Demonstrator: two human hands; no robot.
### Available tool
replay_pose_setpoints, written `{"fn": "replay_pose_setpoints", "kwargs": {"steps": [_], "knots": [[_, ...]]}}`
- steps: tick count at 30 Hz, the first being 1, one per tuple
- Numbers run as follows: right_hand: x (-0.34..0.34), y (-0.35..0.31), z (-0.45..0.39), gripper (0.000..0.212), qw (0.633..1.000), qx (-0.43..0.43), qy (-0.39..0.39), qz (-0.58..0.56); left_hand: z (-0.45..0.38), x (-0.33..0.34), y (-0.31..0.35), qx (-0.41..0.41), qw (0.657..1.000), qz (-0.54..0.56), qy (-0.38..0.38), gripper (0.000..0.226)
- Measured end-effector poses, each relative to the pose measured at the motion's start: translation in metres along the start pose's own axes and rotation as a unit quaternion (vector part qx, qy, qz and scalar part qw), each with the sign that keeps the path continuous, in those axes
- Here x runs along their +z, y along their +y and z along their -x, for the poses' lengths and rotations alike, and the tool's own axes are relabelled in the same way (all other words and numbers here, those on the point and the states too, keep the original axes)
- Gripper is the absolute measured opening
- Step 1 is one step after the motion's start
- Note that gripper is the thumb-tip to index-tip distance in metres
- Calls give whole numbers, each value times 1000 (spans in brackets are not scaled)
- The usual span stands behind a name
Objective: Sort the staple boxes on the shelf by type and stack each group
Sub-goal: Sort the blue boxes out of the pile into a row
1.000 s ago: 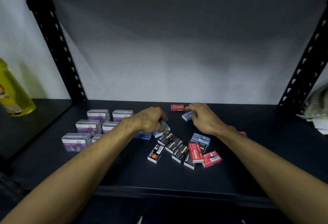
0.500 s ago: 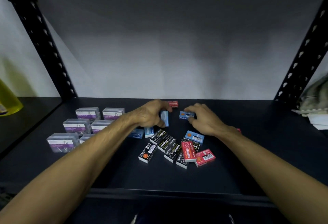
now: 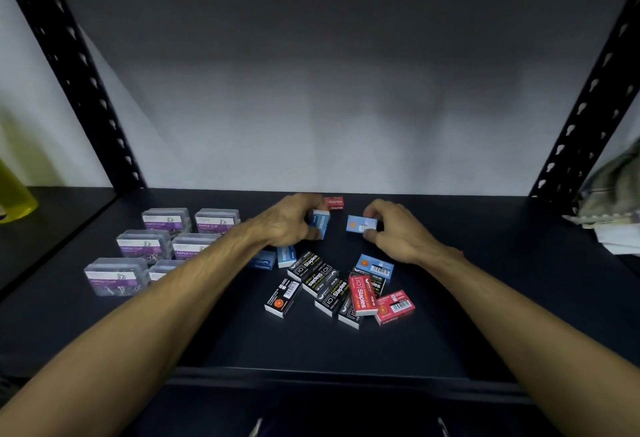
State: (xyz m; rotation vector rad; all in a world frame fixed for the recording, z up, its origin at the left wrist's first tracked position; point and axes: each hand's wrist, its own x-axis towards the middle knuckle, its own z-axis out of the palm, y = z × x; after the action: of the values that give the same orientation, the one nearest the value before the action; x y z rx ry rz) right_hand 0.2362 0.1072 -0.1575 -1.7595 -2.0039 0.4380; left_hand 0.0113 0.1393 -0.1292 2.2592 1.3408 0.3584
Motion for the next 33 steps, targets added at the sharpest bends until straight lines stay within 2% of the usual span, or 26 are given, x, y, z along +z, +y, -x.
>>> {"fn": "replay_pose_setpoints", "kwargs": {"steps": [6, 9, 14, 18, 20, 23, 27, 33], "knots": [[-2, 0, 7, 24, 1000, -20, -3, -13, -3, -2, -1, 5, 998, -44, -39, 16], [-4, -2, 10, 22, 999, -27, -20, -4, -5, 0, -3, 5, 999, -44, -31, 27], [-8, -2, 12, 18, 999, -19, -43, 11, -5, 2, -3, 11, 999, -41, -22, 29], [-9, -1, 13, 44, 999, -1, -50, 21, -4, 1, -4, 3, 999, -32, -25, 34], [-10, -2, 14, 49, 997, 0, -58, 41, -3, 1, -4, 1, 999, -33, -26, 34], [-11, -3, 15, 42, 997, -4, -65, 51, -2, 2, -5, 2, 999, -39, -21, 33], [-12, -2, 16, 21, 999, -7, -44, 24, -2, 1, -4, 4, 999, -44, -18, 29], [-12, 2, 19, 21, 999, -10, -37, -22, -3, 2, -5, 8, 998, -55, -14, 23]]}}
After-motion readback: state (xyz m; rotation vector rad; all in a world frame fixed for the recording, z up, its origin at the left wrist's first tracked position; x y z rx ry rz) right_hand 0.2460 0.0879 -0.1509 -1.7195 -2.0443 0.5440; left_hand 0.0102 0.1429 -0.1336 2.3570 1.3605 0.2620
